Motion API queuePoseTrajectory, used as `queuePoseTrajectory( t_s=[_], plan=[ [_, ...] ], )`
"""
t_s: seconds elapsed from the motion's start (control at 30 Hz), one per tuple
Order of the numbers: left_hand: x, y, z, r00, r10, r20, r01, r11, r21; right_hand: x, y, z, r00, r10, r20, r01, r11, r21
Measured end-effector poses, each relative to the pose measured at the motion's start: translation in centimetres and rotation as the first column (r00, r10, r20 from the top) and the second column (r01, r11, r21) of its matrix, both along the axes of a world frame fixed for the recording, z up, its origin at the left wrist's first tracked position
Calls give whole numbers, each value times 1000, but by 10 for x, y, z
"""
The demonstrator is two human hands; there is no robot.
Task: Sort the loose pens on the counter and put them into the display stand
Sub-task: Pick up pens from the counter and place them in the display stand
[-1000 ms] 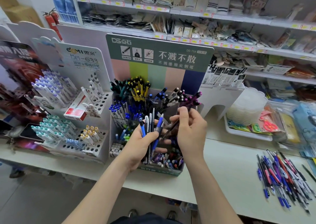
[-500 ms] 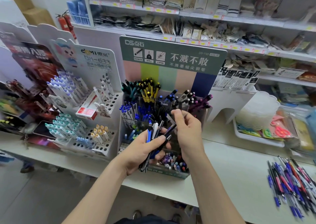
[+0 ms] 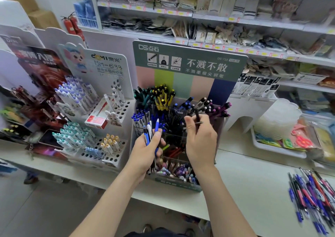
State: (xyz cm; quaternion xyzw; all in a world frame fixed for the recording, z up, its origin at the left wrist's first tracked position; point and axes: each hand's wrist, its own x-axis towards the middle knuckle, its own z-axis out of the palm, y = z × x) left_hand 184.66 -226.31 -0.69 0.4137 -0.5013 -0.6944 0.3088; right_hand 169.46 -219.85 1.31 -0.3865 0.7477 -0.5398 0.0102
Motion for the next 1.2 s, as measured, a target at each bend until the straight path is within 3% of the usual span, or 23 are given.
queuePoseTrajectory(
  t_s=[0.1, 0.2, 0.27, 0.33, 0.43, 0.5, 0.53, 0.6, 0.67, 0.73, 0.77, 0.87, 1.03, 1.2],
  plan=[
    [0, -3, -1, 1000, -10, 1, 10, 1000, -6, -2, -13, -12, 992, 69, -102, -44, 973, 227],
    [1, -4, 0, 1000, -26, 2, 26, 1000, 6, -5, -26, -15, 962, 150, -227, -23, 876, 481],
    [2, -5, 0, 999, -35, 6, 35, 999, 7, -4, -32, -13, 954, 182, -236, -29, 844, 536],
    [2, -7, 0, 999, -39, 7, 39, 999, -6, 0, -32, -4, 977, 122, -173, -44, 917, 396],
    [2, -12, 1, 999, -46, 23, 47, 999, -23, 5, -23, 10, 995, 87, -53, -87, 996, -13],
    [4, -16, 1, 997, -70, 20, 71, 997, -22, 8, -17, 21, 997, 60, -48, -63, 996, -60],
    [4, -18, 1, 996, -84, 16, 84, 996, -19, 9, -15, 25, 995, 42, -87, -42, 999, 4],
    [6, -20, 2, 993, -116, 11, 116, 993, -13, 8, -10, 34, 977, 37, -209, 33, 947, 319],
    [7, -21, 6, 989, -151, -4, 151, 989, -1, 9, -6, 43, 953, 157, -261, 63, 736, 674],
    [9, -22, 9, 980, -190, -56, 192, 981, 26, 12, -7, 48, 906, 278, -319, 105, 582, 807],
    [10, -24, 10, 974, -212, -84, 216, 975, 42, 12, -10, 50, 906, 261, -332, 135, 566, 813],
    [14, -28, 9, 948, -294, -117, 303, 951, 67, 8, -24, 60, 944, 110, -310, 188, 593, 783],
    [16, -26, 16, 925, -331, -184, 352, 931, 94, -1, -47, 58, 932, 122, -340, 185, 648, 739],
    [16, -27, 17, 929, -322, -182, 341, 936, 85, -5, -48, 35, 930, 153, -334, 65, 828, 558]
  ],
)
